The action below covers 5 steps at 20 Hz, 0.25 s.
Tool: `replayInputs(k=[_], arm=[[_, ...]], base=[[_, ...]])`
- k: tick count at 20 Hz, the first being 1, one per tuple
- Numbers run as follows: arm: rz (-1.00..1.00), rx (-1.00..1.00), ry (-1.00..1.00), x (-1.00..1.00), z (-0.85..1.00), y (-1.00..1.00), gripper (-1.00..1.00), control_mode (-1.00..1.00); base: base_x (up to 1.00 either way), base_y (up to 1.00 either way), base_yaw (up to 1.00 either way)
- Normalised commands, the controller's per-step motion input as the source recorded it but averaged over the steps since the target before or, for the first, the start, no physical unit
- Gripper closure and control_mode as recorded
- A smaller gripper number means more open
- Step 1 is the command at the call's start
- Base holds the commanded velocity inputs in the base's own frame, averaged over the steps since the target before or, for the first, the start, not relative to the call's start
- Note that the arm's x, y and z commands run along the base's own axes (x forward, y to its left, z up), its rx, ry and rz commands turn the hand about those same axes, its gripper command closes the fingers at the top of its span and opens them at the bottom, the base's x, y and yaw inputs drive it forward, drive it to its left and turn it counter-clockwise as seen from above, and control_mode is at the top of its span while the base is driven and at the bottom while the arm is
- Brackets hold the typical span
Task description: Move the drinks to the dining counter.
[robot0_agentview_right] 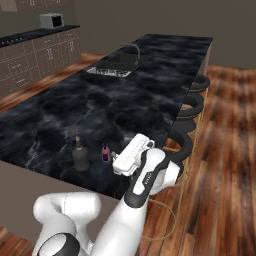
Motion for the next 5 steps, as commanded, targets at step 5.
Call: replayInputs(k=[5], arm=[[0.0, -0.08, -0.24, -0.25, 0.66, 0.23, -1.0, -1.0]], base=[[0.0, 0.0, 0.0]])
